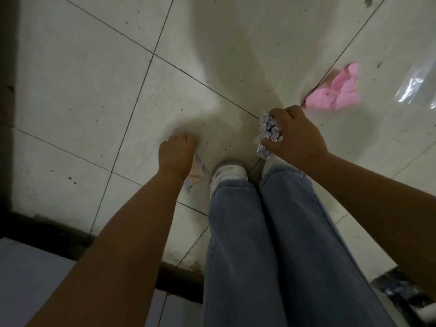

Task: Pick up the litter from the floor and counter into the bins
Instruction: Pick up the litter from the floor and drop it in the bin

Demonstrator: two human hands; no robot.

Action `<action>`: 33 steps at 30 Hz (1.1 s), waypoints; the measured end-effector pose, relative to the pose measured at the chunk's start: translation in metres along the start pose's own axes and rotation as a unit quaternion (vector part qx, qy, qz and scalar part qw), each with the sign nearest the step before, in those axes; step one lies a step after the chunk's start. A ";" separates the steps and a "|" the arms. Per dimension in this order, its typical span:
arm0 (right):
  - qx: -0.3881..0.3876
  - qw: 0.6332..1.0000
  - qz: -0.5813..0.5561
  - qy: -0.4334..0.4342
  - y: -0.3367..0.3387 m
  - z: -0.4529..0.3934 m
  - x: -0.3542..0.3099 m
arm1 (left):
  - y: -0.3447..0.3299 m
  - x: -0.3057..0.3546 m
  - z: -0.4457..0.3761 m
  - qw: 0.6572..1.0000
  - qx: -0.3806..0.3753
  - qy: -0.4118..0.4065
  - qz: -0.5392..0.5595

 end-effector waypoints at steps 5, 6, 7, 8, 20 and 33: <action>0.007 1.000 -0.018 0.013 -0.014 0.000 -0.001 | 0.004 -0.011 0.004 0.997 0.005 -0.059 -0.046; 0.011 1.000 -0.016 0.017 -0.012 0.005 -0.004 | 0.011 -0.009 0.014 0.998 -0.017 -0.054 -0.033; 0.016 1.000 -0.008 0.018 -0.008 0.011 -0.006 | 0.015 -0.008 0.023 0.998 -0.020 -0.047 -0.033; 0.021 1.000 0.004 0.016 -0.003 0.019 -0.009 | 0.020 -0.007 0.035 0.999 -0.002 -0.047 -0.016; 0.148 0.969 -0.186 -0.069 0.155 0.256 -0.006 | 0.226 0.100 0.269 0.960 0.160 -0.084 0.215; 0.329 0.814 -0.436 -0.194 0.246 0.514 0.242 | 0.337 0.433 0.468 0.915 0.206 -0.252 0.238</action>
Point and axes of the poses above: each hand's wrist, its own z-axis away from the middle knuckle, its own y-axis out of the back of the hand, x = y × z, the point moved 2 cm from there along -z, towards the middle knuckle, and after that the axes turned 15 degrees about -x, right-handed, at the moved point
